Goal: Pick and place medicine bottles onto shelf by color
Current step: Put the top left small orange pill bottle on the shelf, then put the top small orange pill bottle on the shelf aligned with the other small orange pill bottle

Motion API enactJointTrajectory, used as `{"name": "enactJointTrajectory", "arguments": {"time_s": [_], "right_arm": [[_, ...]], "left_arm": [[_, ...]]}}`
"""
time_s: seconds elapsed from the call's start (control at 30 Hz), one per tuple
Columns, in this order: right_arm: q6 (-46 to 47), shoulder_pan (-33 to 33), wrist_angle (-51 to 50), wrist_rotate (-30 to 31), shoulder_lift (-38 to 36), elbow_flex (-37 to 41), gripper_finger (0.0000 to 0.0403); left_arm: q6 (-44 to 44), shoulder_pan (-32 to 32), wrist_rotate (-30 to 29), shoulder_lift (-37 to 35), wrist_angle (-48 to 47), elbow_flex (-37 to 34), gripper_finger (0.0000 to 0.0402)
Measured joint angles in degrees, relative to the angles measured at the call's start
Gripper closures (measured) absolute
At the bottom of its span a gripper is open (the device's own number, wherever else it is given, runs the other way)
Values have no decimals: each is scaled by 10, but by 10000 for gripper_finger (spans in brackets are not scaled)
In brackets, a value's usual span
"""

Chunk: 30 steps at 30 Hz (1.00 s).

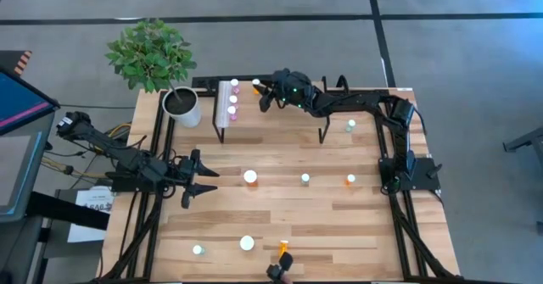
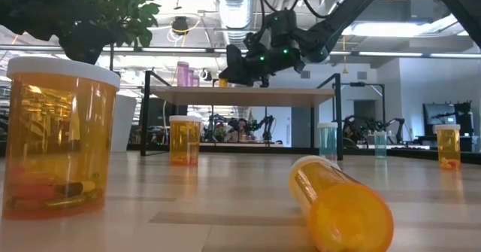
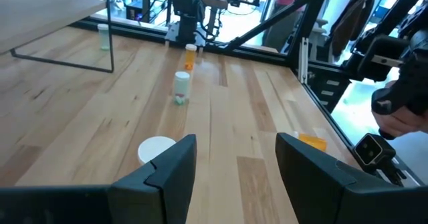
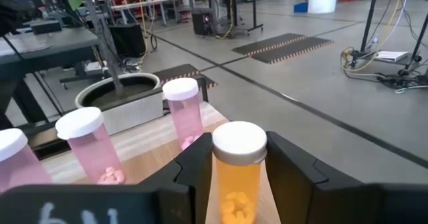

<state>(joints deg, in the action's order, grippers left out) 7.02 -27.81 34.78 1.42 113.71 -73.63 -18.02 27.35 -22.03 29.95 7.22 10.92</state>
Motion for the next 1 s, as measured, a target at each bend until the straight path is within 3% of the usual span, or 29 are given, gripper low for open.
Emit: {"name": "enactJointTrajectory", "arguments": {"time_s": [0.73,0.87,1.0], "right_arm": [[-10,20,-64,0,-24,0,159],[-10,22,-118,0,-55,0,157],[-8,24,-277,0,-129,-3,161]], "left_arm": [[-17,0,2,0,0,0,209],[-18,0,2,0,0,0,209],[-40,0,26,0,-1,0,209]]}}
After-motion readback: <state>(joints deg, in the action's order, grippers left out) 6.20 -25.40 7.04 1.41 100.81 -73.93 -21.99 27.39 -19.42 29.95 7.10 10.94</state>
